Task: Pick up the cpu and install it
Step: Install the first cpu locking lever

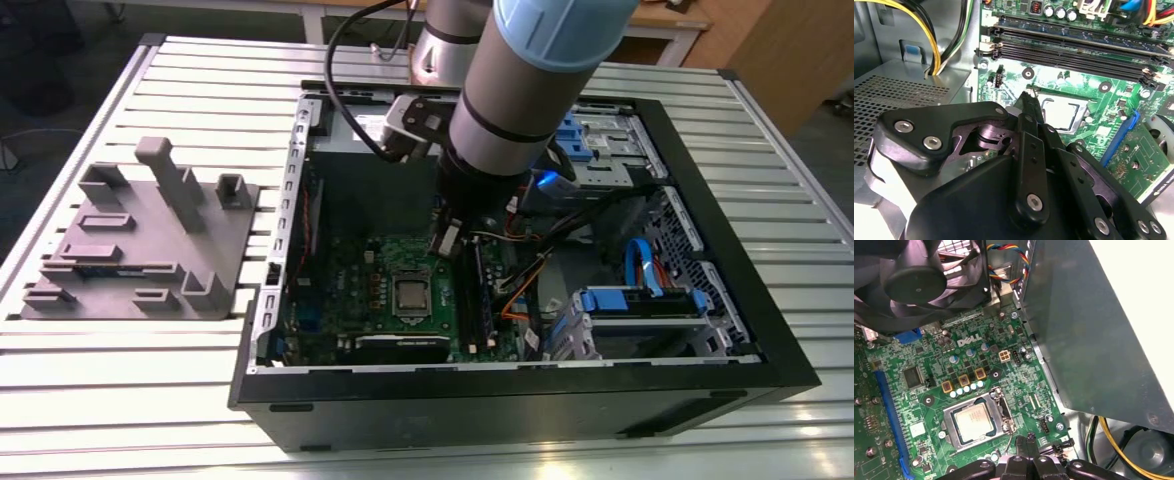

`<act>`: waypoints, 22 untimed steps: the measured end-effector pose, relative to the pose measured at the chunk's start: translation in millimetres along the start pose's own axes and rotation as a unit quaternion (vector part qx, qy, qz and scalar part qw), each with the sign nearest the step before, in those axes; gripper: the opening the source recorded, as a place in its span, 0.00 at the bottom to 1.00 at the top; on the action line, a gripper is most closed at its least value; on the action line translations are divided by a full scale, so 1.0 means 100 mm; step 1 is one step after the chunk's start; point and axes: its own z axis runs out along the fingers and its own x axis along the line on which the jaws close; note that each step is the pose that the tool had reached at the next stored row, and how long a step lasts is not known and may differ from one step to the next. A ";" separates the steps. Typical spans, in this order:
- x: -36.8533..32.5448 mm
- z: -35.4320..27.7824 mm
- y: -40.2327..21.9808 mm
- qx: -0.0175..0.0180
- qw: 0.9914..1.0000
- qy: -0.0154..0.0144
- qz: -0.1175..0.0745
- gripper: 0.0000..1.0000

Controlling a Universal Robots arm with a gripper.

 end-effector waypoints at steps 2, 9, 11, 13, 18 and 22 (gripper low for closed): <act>0.006 0.000 -0.001 0.000 1.000 0.000 0.000 0.10; 0.010 0.015 -0.001 -0.003 0.999 0.007 -0.048 0.10; 0.016 0.015 0.001 -0.002 0.998 0.012 -0.054 0.10; 0.017 0.016 0.002 0.002 0.998 0.020 -0.055 0.10; 0.021 0.028 0.001 0.004 0.997 0.029 -0.069 0.10; 0.045 0.041 -0.008 0.004 0.996 0.032 -0.084 0.10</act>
